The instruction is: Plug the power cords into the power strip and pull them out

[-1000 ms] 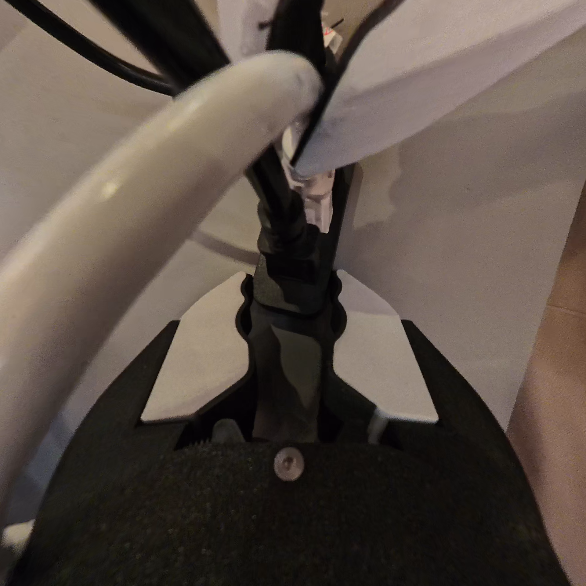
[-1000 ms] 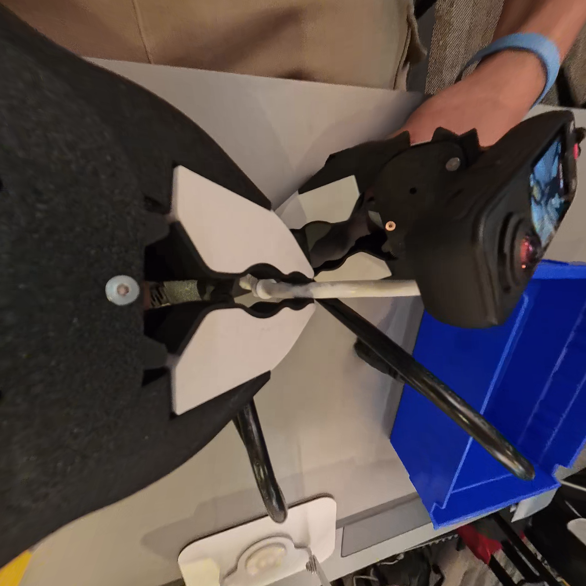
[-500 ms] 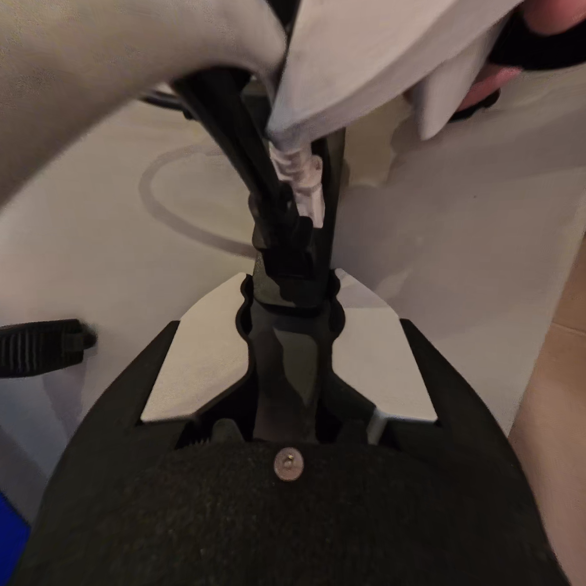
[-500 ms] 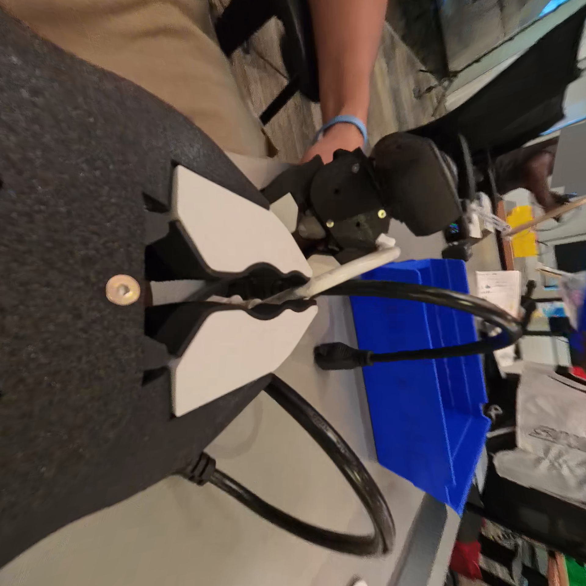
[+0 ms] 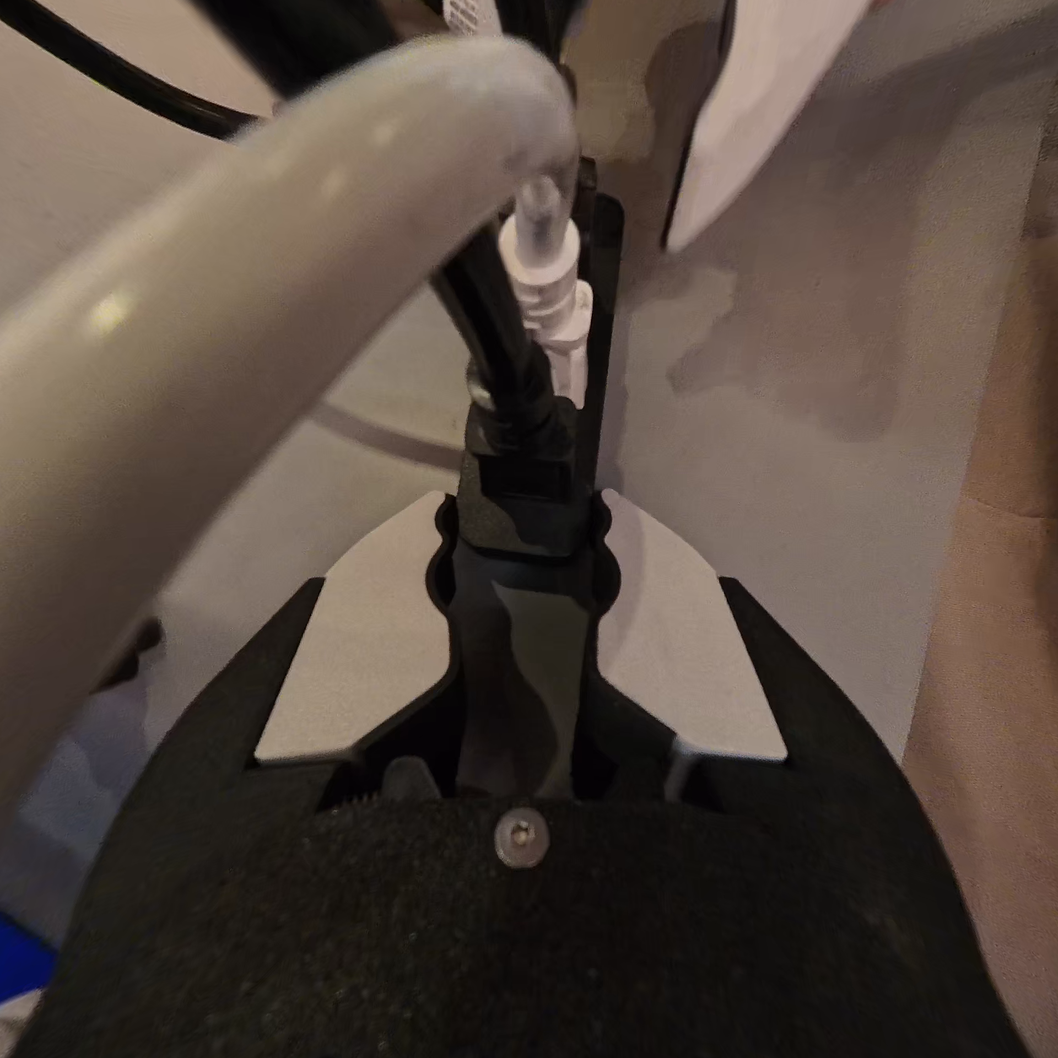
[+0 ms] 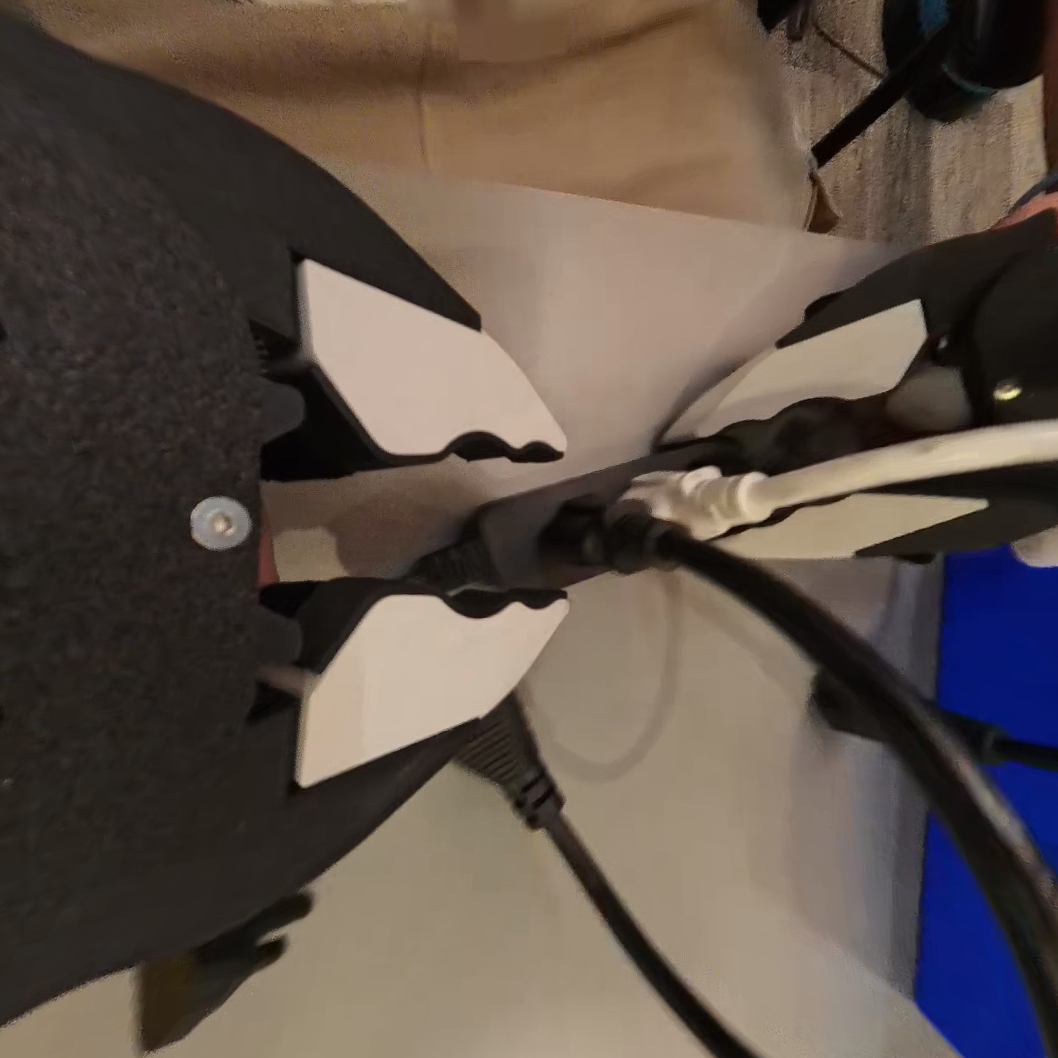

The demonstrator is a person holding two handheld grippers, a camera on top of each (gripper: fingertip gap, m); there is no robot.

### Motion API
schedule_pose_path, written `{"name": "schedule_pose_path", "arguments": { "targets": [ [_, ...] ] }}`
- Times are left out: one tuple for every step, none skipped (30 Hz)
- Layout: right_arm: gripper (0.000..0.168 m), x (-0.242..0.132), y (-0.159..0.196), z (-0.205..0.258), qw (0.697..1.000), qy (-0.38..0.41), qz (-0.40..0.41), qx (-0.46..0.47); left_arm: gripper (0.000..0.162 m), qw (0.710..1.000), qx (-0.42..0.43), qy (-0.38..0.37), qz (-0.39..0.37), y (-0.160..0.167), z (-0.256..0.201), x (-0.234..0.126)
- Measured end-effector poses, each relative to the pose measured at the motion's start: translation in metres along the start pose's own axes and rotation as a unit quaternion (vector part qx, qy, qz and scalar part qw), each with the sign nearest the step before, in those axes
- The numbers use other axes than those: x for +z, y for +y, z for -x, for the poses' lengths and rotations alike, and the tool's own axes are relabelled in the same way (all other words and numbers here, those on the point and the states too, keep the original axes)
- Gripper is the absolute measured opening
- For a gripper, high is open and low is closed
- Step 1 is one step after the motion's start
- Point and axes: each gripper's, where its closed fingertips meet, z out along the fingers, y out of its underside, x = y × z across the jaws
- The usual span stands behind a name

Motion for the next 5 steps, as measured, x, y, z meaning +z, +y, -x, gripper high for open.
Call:
{"name": "schedule_pose_path", "arguments": {
  "targets": [
    [0.039, 0.011, -0.004, 0.006, 1.0, -0.009, -0.009, 0.001, 0.053, 1.0, 0.006, 0.001, 0.004, -0.002, -0.002, 0.003],
    [0.045, 0.02, -0.005, 0.004, 1.0, 0.005, -0.007, 0.004, 0.07, 1.0, 0.01, 0.004, 0.007, -0.004, -0.004, 0.006],
    [0.041, 0.026, -0.001, 0.002, 1.0, 0.017, 0.011, -0.005, 0.08, 1.0, 0.011, 0.008, 0.01, -0.007, -0.005, 0.009],
    [0.037, 0.03, 0.002, -0.002, 0.999, 0.031, 0.022, -0.015, 0.083, 1.0, 0.016, 0.013, 0.009, -0.01, -0.007, 0.012],
    [0.036, 0.031, 0.001, -0.002, 0.999, 0.03, 0.018, -0.019, 0.081, 1.0, 0.025, 0.015, 0.001, -0.016, -0.008, 0.015]
  ]
}}
